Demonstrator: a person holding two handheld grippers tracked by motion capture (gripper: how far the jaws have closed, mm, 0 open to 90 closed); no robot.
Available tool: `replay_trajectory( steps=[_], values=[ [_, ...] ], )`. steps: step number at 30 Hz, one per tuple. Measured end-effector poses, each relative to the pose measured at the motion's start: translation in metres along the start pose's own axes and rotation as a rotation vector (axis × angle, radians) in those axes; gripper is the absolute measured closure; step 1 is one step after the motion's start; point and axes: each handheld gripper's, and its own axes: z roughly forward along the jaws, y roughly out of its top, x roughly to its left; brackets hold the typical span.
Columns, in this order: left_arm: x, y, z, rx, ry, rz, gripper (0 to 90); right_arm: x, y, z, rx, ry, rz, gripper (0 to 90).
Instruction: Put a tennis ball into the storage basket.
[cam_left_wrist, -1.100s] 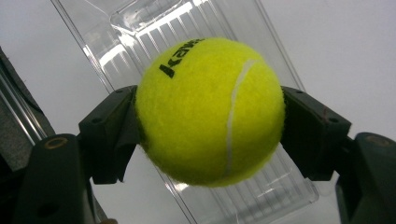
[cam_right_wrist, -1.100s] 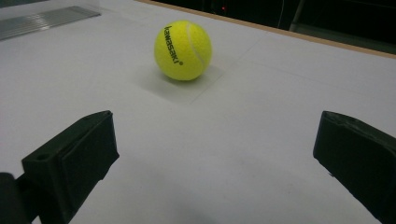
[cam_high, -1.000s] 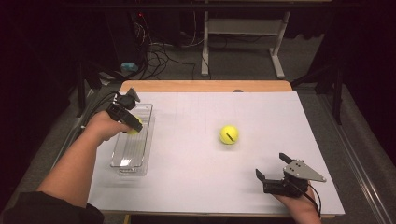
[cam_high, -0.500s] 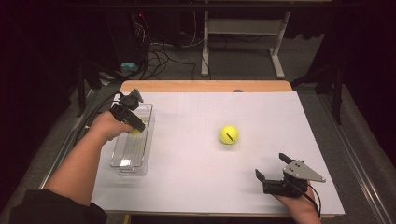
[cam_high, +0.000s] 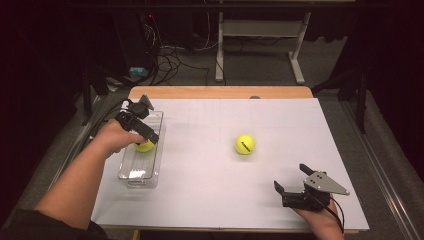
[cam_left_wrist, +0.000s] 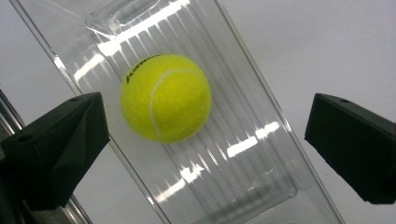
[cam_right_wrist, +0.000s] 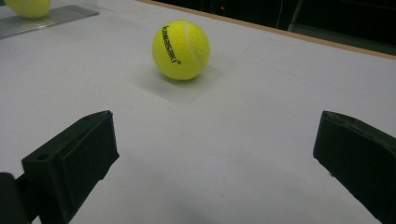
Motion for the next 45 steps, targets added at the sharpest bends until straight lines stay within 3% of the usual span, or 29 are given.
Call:
replay_trajectory(
  steps=[26, 36, 37, 45],
  values=[
    [-0.063, 0.008, 0.008, -0.027, -0.021, 0.141, 0.6, 0.001, 0.0, 0.0, 0.004, 0.002, 0.0, 0.0],
    [-0.103, 0.011, 0.015, -0.037, -0.059, 0.226, 0.6, 0.001, 0.0, 0.0, 0.004, 0.003, 0.0, 0.0],
    [-0.112, 0.012, 0.017, -0.042, -0.061, 0.242, 0.6, 0.001, 0.0, 0.0, 0.003, 0.003, 0.0, 0.0],
    [-0.137, 0.013, 0.021, -0.067, -0.105, 0.282, 0.6, 0.0, 0.0, 0.002, 0.002, 0.004, 0.005, 0.0]
  ],
)
